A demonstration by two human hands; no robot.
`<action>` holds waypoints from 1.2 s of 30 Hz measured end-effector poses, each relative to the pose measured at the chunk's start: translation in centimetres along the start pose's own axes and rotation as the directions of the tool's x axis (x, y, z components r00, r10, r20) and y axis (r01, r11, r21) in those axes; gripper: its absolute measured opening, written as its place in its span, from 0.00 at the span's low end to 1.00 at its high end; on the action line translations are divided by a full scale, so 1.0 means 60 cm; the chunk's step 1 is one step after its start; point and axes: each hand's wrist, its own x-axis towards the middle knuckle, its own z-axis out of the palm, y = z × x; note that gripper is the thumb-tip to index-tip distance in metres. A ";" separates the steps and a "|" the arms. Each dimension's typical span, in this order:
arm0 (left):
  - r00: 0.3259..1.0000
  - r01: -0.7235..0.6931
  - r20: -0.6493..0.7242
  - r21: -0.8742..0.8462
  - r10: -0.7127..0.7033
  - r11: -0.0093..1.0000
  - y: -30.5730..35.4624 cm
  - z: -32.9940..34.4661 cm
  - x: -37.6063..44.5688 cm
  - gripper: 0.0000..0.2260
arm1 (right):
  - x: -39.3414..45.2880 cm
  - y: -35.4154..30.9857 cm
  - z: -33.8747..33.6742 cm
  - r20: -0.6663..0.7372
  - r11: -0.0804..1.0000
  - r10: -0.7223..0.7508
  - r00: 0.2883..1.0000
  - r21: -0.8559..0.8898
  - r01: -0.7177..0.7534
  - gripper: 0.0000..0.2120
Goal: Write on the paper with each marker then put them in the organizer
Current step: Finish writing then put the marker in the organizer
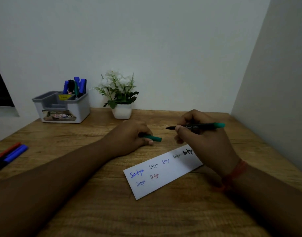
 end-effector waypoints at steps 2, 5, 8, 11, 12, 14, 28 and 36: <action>1.000 0.020 0.005 0.004 -0.020 1.000 0.001 -0.001 -0.006 0.11 | 0.003 0.002 -0.002 0.010 1.000 0.021 1.000 0.010 -0.021 0.02; 1.000 0.029 0.006 0.024 -0.029 0.999 0.003 -0.002 -0.009 0.10 | 0.003 0.000 0.000 0.025 1.000 0.026 0.999 -0.010 -0.025 0.02; 0.998 0.065 -0.018 -0.001 -0.065 0.998 0.006 -0.003 -0.010 0.11 | 0.001 0.001 0.002 0.038 0.999 0.043 0.998 -0.018 -0.042 0.02; 0.991 0.118 -0.065 -0.014 -0.118 0.993 0.012 -0.002 -0.012 0.19 | 0.003 0.003 0.002 0.044 0.997 0.073 0.996 -0.009 -0.073 0.04; 0.987 0.139 -0.076 -0.011 -0.140 0.990 0.016 -0.001 -0.013 0.21 | 0.004 0.003 0.002 0.048 0.996 0.086 0.995 0.005 -0.086 0.05; 0.981 0.183 -0.072 0.031 -0.180 0.983 0.028 0.001 -0.014 0.26 | 0.003 0.001 0.000 0.067 0.992 0.121 0.990 0.034 -0.124 0.05; 0.984 0.094 0.121 0.273 -0.131 0.957 0.057 0.023 -0.017 0.42 | -0.047 -0.049 0.005 0.297 0.962 0.271 0.916 -0.053 -0.267 0.05; 0.976 0.036 0.187 0.383 -0.115 0.923 0.056 0.037 -0.019 0.38 | -0.063 -0.031 0.009 0.336 0.965 0.257 0.906 -0.144 -0.221 0.05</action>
